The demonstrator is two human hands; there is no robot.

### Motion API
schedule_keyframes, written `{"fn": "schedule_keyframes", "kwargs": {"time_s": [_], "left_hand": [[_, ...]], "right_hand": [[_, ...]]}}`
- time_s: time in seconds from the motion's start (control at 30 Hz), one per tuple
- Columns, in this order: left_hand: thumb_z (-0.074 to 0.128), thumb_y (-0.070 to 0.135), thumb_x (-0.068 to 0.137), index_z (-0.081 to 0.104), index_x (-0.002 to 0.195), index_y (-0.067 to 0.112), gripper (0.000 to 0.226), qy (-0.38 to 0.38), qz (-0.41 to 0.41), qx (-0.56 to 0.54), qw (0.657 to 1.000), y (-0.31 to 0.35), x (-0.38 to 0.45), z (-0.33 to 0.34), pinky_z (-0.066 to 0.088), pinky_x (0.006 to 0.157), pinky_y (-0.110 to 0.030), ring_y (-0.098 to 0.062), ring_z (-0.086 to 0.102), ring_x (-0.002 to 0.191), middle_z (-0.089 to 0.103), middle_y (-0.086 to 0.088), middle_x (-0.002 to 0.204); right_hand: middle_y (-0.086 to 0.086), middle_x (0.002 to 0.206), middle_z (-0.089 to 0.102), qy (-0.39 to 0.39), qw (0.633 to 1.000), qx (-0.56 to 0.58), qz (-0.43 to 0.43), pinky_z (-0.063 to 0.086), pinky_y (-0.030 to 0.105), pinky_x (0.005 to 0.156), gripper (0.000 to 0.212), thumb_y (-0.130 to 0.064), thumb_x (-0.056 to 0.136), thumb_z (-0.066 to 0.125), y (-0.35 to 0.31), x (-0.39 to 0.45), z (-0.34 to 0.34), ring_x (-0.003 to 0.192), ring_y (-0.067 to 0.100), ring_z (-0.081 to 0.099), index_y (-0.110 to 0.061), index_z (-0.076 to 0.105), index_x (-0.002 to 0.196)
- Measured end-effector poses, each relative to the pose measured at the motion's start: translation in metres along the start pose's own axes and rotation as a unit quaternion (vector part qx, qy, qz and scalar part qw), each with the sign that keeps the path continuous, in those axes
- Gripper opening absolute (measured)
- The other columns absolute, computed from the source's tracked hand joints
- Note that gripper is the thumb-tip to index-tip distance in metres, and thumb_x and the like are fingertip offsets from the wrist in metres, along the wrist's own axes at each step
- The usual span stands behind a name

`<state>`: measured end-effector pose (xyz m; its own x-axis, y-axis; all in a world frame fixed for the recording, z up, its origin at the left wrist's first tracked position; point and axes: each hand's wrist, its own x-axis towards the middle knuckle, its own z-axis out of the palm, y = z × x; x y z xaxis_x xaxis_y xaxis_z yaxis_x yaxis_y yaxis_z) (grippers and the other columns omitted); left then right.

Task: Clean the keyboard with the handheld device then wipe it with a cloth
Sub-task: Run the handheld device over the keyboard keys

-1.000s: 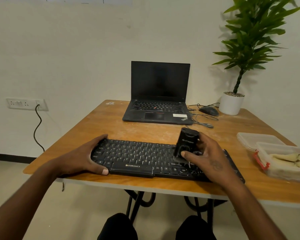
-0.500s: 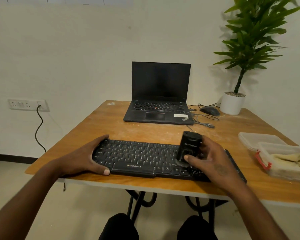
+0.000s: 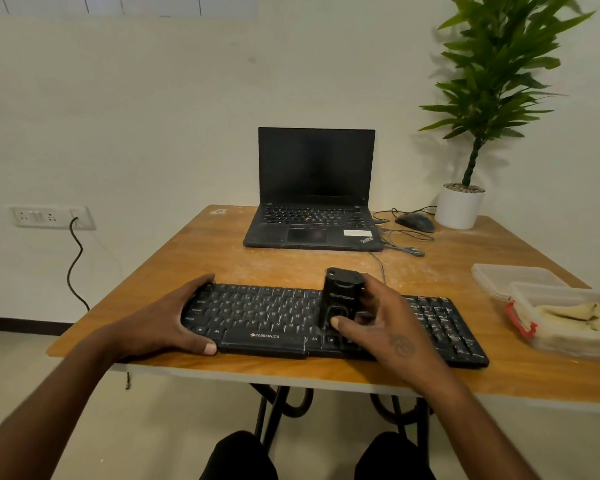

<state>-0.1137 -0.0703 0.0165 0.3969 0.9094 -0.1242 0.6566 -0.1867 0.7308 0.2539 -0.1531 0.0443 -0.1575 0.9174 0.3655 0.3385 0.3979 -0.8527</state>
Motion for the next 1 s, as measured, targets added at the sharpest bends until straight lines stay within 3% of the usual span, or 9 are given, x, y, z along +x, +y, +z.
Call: {"fn": "schedule_keyframes", "kwargs": {"time_s": [0.1, 0.2, 0.33, 0.5, 0.83, 1.0], "left_hand": [[0.094, 0.059, 0.054, 0.012, 0.155, 0.055, 0.130, 0.000, 0.000, 0.004, 1.000, -0.002, 0.001, -0.001, 0.043, 0.092, -0.016, -0.003, 0.047, 0.127, 0.034, 0.018, 0.150], [0.094, 0.057, 0.054, 0.012, 0.156, 0.053, 0.130, 0.002, -0.001, 0.003, 1.000, -0.003, 0.002, -0.001, 0.043, 0.091, -0.014, -0.003, 0.047, 0.126, 0.034, 0.017, 0.150], [0.093, 0.060, 0.052, 0.012, 0.156, 0.052, 0.132, 0.003, 0.001, 0.002, 1.000, -0.003, 0.002, 0.000, 0.043, 0.091, -0.014, -0.003, 0.047, 0.127, 0.034, 0.017, 0.151], [0.093, 0.056, 0.056, 0.012, 0.154, 0.054, 0.128, 0.001, 0.000, 0.004, 1.000, -0.002, 0.000, 0.001, 0.043, 0.090, -0.014, -0.004, 0.047, 0.127, 0.033, 0.017, 0.151], [0.093, 0.060, 0.055, 0.012, 0.155, 0.054, 0.129, 0.008, 0.003, 0.011, 1.000, -0.002, 0.000, 0.000, 0.042, 0.091, -0.015, -0.002, 0.046, 0.127, 0.034, 0.017, 0.151], [0.093, 0.063, 0.051, 0.013, 0.154, 0.056, 0.131, 0.007, 0.005, 0.005, 1.000, -0.003, 0.000, 0.000, 0.043, 0.092, -0.016, -0.002, 0.047, 0.127, 0.035, 0.017, 0.151]], "right_hand": [[-0.043, 0.106, 0.061, 0.020, 1.000, -0.016, 0.014, 0.056, 0.019, 0.081, 0.052, -0.009, 0.085, 0.076, 0.005, -0.011, -0.019, 0.105, -0.017, 0.057, -0.045, 0.054, 0.116], [-0.041, 0.107, 0.062, 0.041, 0.999, -0.031, 0.018, 0.057, 0.018, 0.079, 0.056, -0.010, 0.083, 0.078, 0.009, -0.018, -0.032, 0.105, -0.015, 0.059, -0.047, 0.054, 0.117], [-0.034, 0.108, 0.065, 0.042, 0.999, -0.010, 0.011, 0.056, 0.016, 0.078, 0.052, -0.009, 0.084, 0.077, 0.005, -0.016, -0.019, 0.105, -0.011, 0.061, -0.043, 0.056, 0.117], [-0.025, 0.112, 0.068, 0.015, 1.000, 0.001, -0.004, 0.059, 0.026, 0.084, 0.043, -0.014, 0.087, 0.077, -0.002, -0.003, 0.012, 0.105, -0.001, 0.066, -0.032, 0.060, 0.122], [-0.027, 0.112, 0.067, 0.048, 0.998, 0.017, 0.043, 0.050, 0.005, 0.077, 0.054, -0.011, 0.083, 0.078, 0.012, -0.028, -0.029, 0.110, -0.015, 0.056, -0.042, 0.058, 0.122], [-0.031, 0.112, 0.066, 0.022, 0.999, 0.020, 0.017, 0.053, 0.013, 0.080, 0.049, -0.009, 0.085, 0.076, -0.001, -0.020, -0.003, 0.107, -0.010, 0.061, -0.037, 0.058, 0.121]]}}
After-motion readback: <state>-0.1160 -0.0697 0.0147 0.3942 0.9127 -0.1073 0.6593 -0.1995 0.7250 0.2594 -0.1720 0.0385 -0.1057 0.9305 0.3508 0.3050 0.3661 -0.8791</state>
